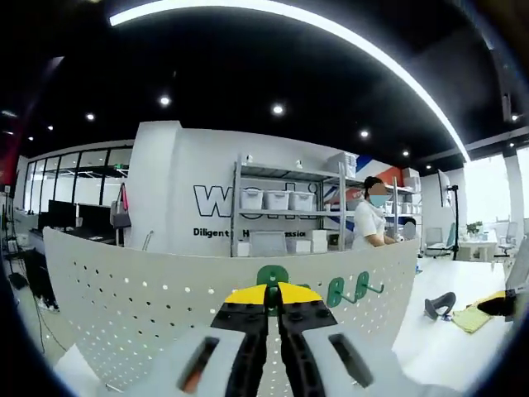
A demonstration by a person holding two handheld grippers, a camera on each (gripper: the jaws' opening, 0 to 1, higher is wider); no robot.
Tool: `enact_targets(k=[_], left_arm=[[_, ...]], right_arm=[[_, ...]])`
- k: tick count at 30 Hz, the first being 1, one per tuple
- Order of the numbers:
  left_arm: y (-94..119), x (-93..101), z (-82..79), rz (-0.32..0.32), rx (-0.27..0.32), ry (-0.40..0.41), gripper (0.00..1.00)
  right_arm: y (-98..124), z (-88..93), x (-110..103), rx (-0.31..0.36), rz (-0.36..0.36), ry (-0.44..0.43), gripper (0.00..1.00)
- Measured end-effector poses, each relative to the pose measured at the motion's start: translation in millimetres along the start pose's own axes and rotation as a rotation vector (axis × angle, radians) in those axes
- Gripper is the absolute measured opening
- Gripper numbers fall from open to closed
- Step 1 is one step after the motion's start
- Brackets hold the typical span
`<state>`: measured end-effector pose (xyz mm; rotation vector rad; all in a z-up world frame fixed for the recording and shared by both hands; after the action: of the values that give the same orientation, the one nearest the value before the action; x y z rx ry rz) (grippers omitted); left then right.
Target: Insert the hook assembly into the mounting plate slot until the hook locks in place.
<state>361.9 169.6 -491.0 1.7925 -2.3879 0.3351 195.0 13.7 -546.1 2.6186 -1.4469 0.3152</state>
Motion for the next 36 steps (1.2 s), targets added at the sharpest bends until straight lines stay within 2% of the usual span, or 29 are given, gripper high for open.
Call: enact_targets(k=[14,36], left_arm=[[-22.4,-8.7,9.8,-0.068,0.023,0.017,0.03],[-34.8,-14.1,20.0,-0.088,0.004,0.03,0.03]], right_arm=[[-4.2,7.7,9.5,-0.005,-0.005,-0.011,0.98],[-8.0,10.2,11.6,-0.005,-0.01,-0.02,0.96]])
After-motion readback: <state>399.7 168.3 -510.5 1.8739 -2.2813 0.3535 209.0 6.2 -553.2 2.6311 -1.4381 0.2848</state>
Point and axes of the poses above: the point that each gripper's makers call its tool centre point, and the gripper's own axes: y roughly backward along the fingers, x roughly to its right, z roughly out of its underside, the point moved 1 cm from there along y, roughly backward along the fingers, and after that the axes turned 10 degrees about y, right-handed, at the moved point
